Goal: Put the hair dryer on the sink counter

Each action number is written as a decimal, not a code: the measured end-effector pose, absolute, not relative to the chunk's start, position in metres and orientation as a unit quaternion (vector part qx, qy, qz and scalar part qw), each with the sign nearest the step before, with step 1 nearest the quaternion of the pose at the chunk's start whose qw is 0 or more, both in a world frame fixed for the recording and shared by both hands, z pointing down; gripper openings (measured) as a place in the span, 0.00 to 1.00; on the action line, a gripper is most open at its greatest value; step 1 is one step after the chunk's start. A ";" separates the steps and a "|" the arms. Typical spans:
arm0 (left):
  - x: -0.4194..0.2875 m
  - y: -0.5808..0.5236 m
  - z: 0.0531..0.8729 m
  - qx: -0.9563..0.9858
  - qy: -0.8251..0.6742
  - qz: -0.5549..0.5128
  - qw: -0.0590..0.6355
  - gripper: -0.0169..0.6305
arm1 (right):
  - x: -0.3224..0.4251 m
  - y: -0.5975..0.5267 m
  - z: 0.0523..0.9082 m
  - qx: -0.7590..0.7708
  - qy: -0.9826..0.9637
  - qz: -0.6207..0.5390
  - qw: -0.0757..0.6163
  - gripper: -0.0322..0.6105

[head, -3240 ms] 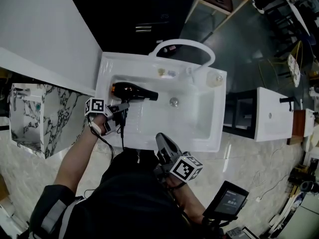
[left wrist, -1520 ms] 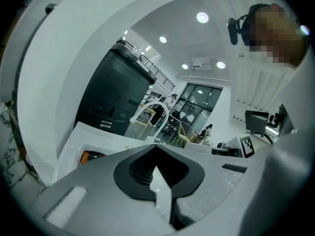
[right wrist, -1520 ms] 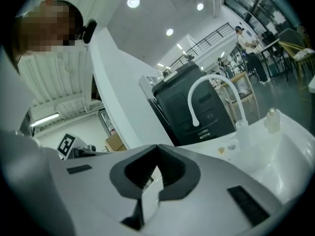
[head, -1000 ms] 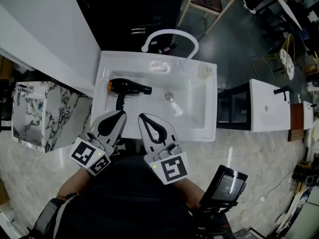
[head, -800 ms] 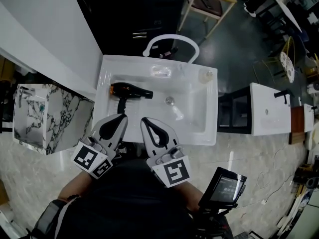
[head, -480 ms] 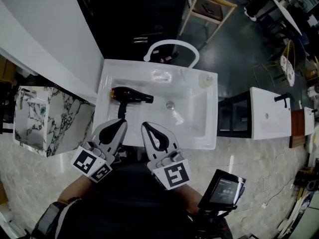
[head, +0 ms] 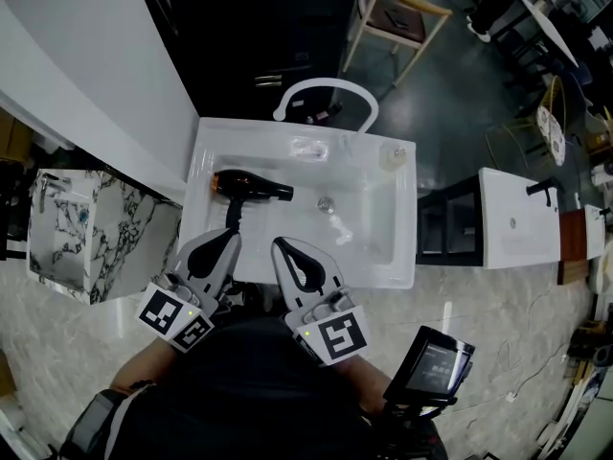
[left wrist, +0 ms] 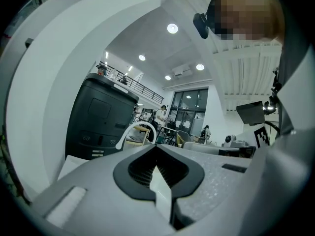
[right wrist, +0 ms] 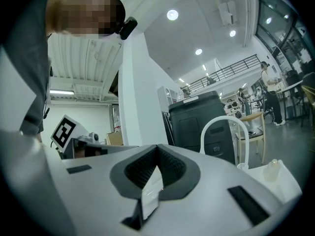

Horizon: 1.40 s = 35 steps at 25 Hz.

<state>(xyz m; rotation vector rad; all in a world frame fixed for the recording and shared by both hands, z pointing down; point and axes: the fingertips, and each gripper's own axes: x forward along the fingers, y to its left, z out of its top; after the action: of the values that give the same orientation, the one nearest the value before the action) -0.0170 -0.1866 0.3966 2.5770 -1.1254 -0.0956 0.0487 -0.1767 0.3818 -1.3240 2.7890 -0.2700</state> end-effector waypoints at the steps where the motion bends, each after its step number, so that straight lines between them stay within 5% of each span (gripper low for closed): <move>1: -0.017 -0.187 0.396 0.904 -0.394 -0.034 0.163 0.03 | 0.049 -0.176 0.382 -0.427 0.900 -0.088 0.020 0.06; 35: -0.019 -0.184 0.400 0.903 -0.394 -0.023 0.168 0.03 | 0.048 -0.171 0.382 -0.432 0.898 -0.089 0.004 0.06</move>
<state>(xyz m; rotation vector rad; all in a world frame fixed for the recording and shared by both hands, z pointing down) -0.0193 -0.1843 0.3995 2.5691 -1.1216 -0.0658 0.0481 -0.1715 0.3816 -1.3530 2.8129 -0.2786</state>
